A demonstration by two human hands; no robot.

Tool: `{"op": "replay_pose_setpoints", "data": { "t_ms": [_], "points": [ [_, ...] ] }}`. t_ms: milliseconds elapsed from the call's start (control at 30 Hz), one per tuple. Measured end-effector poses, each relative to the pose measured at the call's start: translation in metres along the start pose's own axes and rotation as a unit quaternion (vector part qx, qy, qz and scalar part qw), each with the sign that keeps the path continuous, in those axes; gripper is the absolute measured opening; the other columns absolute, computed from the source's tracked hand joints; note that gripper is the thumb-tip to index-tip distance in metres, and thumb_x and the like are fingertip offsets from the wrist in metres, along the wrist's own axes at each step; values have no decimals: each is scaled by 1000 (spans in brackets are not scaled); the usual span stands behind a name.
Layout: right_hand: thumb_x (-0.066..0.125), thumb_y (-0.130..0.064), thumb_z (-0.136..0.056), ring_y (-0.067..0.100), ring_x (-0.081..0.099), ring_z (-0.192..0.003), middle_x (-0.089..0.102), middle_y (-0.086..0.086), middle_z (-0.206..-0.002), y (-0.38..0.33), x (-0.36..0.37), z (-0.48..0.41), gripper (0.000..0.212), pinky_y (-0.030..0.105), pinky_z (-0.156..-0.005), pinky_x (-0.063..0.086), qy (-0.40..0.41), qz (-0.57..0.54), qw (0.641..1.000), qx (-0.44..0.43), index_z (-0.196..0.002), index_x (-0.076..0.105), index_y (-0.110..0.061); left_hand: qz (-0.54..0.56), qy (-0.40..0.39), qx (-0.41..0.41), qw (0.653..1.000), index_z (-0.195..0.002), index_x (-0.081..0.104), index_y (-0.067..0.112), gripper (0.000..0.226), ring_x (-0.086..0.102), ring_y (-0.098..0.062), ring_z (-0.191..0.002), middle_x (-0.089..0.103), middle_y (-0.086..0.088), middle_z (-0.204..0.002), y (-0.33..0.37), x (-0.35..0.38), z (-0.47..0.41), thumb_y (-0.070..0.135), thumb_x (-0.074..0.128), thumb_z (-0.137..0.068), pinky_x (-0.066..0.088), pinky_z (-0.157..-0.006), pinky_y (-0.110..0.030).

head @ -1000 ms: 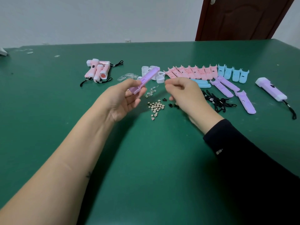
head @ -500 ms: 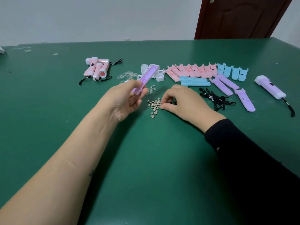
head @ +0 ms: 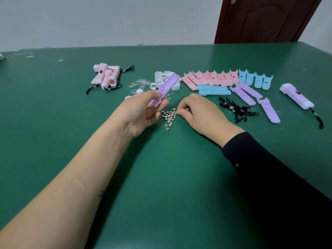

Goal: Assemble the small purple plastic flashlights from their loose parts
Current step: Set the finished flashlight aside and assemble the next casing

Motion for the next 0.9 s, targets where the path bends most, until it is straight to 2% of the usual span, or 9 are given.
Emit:
{"op": "replay_pose_setpoints", "data": {
  "t_ms": [33,100,200,267,333,500,667,800,900],
  "points": [
    [52,-30,-97,12,52,-85,48,-6,-94,1,-3,-1,12,30,-74,39,13,-22,1000,9,-93,59,-22,0,-2,1,1000,-107,58,15,16,70,-2,-65,72,6,-68,0,1,0,16,61,-92,48,-51,-13],
    [53,-27,-96,-1,49,-71,51,-6,-89,3,-13,-2,10,19,-66,36,56,-101,993,35,-92,60,-20,-1,-5,3,1000,-105,58,16,14,70,-3,-67,72,7,-69,0,2,1,16,61,-92,49,-52,-13],
    [57,-22,-95,-11,43,-51,49,-13,-69,7,-24,0,9,6,-53,33,128,-280,947,88,-91,63,-17,-10,-2,16,1000,-98,60,17,7,71,-4,-69,72,7,-70,0,3,1,14,61,-92,49,-53,-13],
    [58,-20,-95,-14,44,-51,50,-16,-68,4,-25,2,9,3,-55,33,150,-360,915,101,-89,64,-16,-19,-1,29,999,-93,61,18,6,71,-5,-71,72,6,-71,0,5,1,13,61,-92,49,-55,-16],
    [59,-18,-94,-14,46,-53,54,-15,-70,-3,-24,3,10,3,-57,35,153,-389,903,101,-86,64,-17,-27,-2,43,999,-89,62,19,8,71,-6,-70,71,4,-71,0,7,2,11,62,-92,48,-57,-18],
    [60,-17,-93,-13,47,-53,55,-17,-68,-8,-23,6,13,3,-57,35,170,-389,898,113,-81,65,-19,-41,-11,64,997,-83,63,20,12,70,-7,-71,70,4,-71,-2,16,6,11,63,-91,47,-54,-16],
    [62,-13,-91,-7,44,-46,51,-14,-63,-12,-27,9,12,8,-51,32,192,-348,912,100,-80,65,-18,-36,-23,69,997,-83,63,20,12,70,-6,-70,65,4,-68,-2,22,9,10,63,-90,47,-51,-15],
    [63,-17,-90,-7,44,-57,53,-8,-78,-15,-29,10,10,7,-59,33,202,-285,933,86,-81,65,-21,-32,-28,66,997,-85,61,18,11,69,-8,-68,65,5,-65,-1,23,11,9,62,-91,47,-52,-16],
    [63,-20,-89,-7,46,-64,50,-11,-83,-16,-32,12,9,6,-66,35,218,-247,941,76,-81,67,-21,-36,-33,62,997,-84,61,18,12,67,-8,-66,64,0,-74,-2,24,11,8,61,-90,47,-55,-17]
  ]
}}
Point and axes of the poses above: each hand's wrist, its own z-axis away from the middle knuckle, its own x-axis out of the palm, y = z × x, the point moved 8 cm from there along -z, towards the middle knuckle
